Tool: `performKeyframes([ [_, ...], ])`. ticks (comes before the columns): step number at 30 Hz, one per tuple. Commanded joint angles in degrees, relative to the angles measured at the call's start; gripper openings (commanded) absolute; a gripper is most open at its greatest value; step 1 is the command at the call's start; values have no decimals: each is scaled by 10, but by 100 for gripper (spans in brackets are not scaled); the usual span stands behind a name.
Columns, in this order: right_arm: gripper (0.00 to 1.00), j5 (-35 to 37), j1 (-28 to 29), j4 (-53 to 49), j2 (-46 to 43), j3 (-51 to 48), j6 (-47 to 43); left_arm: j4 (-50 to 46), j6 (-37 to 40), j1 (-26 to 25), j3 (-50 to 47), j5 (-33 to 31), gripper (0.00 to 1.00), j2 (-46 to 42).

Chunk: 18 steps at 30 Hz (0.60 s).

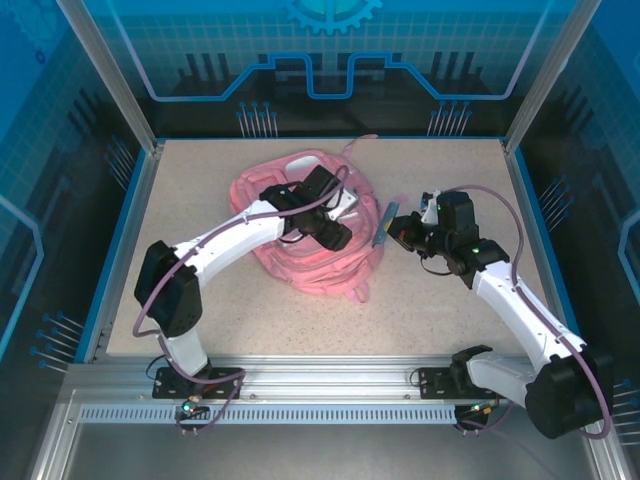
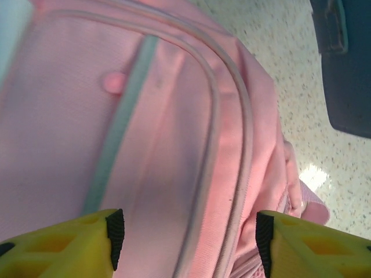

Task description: Pack books, pencil case, and school supplies into a backpack

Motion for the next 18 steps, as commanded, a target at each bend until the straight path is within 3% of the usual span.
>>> performKeyframes([
  [1,3,16,-4,-32,-7,16,-15,-37,43,-6,16,-31,66,32],
  [10,3,15,-5,-35,-7,18,-14,-24,49,-9,45,-142,67,69],
  [18,3,4,-4,-30,-6,21,-10,-26,58,-6,74,-150,52,59],
])
